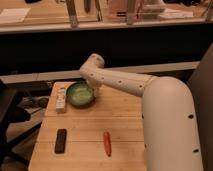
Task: Place the white sponge in the ceramic bowl
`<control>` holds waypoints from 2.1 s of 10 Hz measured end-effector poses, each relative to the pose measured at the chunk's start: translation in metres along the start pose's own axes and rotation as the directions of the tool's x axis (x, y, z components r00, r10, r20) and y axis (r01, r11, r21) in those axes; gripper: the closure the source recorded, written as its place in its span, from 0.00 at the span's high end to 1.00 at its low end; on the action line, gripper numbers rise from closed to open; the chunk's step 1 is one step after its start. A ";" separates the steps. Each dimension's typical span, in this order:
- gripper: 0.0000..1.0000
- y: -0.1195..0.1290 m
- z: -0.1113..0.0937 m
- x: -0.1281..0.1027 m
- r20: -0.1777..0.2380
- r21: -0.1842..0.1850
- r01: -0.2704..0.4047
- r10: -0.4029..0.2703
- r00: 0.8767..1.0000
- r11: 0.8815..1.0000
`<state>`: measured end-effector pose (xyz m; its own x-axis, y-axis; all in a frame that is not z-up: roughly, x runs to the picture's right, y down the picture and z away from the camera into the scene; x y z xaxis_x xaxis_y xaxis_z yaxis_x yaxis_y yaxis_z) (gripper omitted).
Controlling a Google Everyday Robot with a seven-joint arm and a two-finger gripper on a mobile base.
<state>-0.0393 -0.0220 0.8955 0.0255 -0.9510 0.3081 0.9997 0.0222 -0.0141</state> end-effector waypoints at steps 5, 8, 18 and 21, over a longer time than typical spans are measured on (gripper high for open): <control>0.03 -0.001 -0.002 0.002 -0.007 0.006 0.035 -0.035 0.999 0.999; 0.03 -0.002 -0.002 0.003 -0.012 0.011 0.055 -0.055 0.998 0.998; 0.03 -0.007 -0.003 0.006 -0.026 0.025 0.118 -0.117 0.993 0.993; 0.03 -0.007 -0.005 0.008 -0.031 0.028 0.135 -0.134 0.991 0.990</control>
<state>-0.0463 -0.0308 0.8935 -0.1087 -0.9544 0.2781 0.9938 -0.0975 0.0540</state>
